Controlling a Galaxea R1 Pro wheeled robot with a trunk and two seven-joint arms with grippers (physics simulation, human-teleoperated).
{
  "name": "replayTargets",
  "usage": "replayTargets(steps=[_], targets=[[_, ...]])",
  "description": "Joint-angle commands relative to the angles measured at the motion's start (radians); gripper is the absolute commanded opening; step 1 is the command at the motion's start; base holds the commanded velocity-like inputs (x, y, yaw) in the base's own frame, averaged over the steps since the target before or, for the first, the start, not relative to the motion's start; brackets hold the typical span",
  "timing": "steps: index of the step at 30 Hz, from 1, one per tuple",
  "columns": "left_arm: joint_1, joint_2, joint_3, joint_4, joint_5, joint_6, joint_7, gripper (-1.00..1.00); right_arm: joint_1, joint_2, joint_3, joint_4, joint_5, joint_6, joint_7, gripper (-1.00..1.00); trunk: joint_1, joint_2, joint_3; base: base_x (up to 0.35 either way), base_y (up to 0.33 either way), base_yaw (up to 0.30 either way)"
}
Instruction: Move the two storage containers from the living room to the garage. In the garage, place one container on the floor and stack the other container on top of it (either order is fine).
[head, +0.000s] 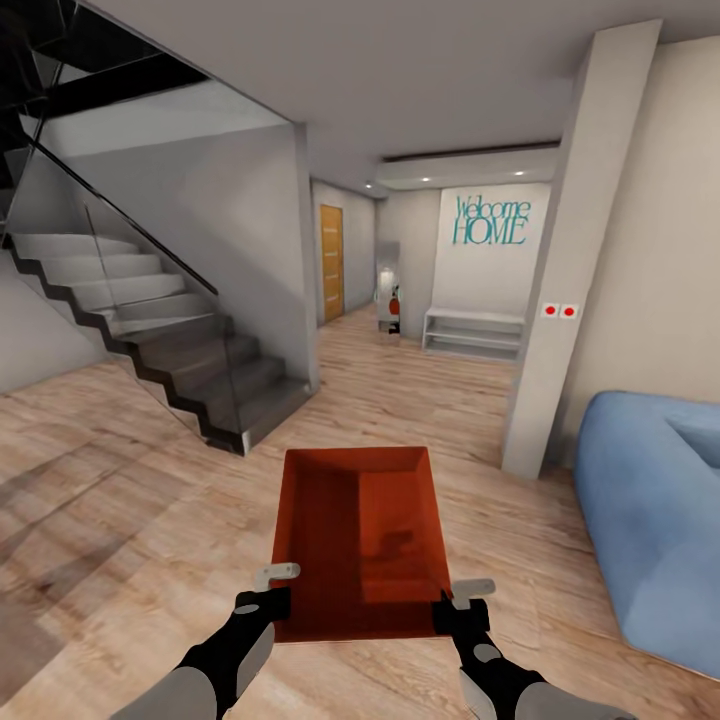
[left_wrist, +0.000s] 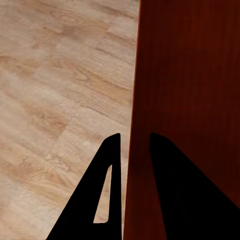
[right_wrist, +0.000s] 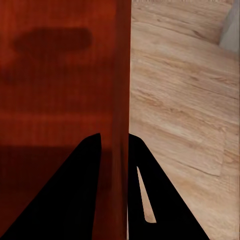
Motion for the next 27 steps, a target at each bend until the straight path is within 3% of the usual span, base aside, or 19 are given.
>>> replayTargets(steps=[1,17,27], targets=[[-0.001,0.001,0.012,-0.004,-0.002,0.006,0.012,-1.0,-0.001,0.0,-0.024,0.002,-0.033,-0.009,-0.009,-1.0,0.001,-0.001,-0.001,0.322,0.0,0.0],[-0.001,0.001,0.012,-0.004,-0.002,0.006,0.012,-1.0,-0.001,0.0,-0.025,0.002,-0.033,-0.009,-0.01,-1.0,0.001,-0.001,-0.001,0.322,0.0,-0.004],[-0.001,0.001,0.012,-0.004,-0.002,0.006,0.012,-1.0,-0.001,0.0,-0.025,0.002,-0.034,-0.009,-0.01,-1.0,0.001,-0.001,-0.001,0.322,0.0,-0.183]])
